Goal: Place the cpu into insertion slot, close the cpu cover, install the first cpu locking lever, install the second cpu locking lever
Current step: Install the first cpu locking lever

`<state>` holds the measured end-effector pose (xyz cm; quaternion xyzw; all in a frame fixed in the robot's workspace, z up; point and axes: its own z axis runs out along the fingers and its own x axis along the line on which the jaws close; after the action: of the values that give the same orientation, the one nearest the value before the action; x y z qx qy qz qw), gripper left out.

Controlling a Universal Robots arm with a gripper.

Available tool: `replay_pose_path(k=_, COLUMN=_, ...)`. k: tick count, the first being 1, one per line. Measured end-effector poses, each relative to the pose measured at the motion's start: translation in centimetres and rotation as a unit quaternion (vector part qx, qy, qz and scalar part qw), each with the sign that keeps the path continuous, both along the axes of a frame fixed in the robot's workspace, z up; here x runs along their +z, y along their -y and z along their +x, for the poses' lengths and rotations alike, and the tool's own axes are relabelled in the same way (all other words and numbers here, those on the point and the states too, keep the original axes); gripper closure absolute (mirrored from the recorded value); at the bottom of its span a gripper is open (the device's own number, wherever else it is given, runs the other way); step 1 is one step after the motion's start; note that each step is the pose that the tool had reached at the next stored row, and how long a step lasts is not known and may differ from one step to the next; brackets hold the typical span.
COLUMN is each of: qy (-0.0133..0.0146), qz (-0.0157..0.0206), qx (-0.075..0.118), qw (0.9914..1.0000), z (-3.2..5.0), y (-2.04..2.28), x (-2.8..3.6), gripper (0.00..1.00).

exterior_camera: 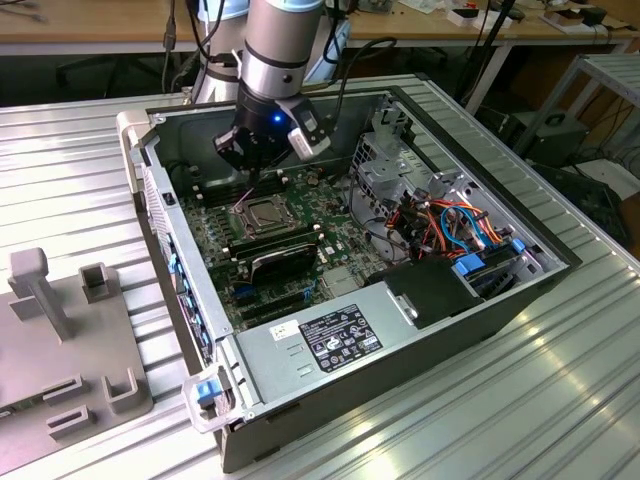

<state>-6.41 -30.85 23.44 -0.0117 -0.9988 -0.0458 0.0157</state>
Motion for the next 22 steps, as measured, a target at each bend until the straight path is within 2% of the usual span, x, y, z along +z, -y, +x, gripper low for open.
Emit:
replay_pose_path(k=10, qy=-0.0001, qz=-0.0001, qx=0.02, qw=0.99979, z=1.22, y=0.09, x=-0.12, gripper=0.89)
replay_pose_path(k=14, qy=-0.0001, qz=0.0, qx=0.021, qw=0.99977, z=1.94, y=0.09, x=-0.32, gripper=0.89)
replay_pose_path(k=19, qy=0.0, qz=0.0, qx=0.022, qw=0.99977, z=2.23, y=0.11, x=-0.54, gripper=0.89)
replay_pose_path(k=22, qy=-0.0001, qz=0.0, qx=0.022, qw=0.99977, z=2.34, y=0.12, x=-0.96, gripper=0.89)
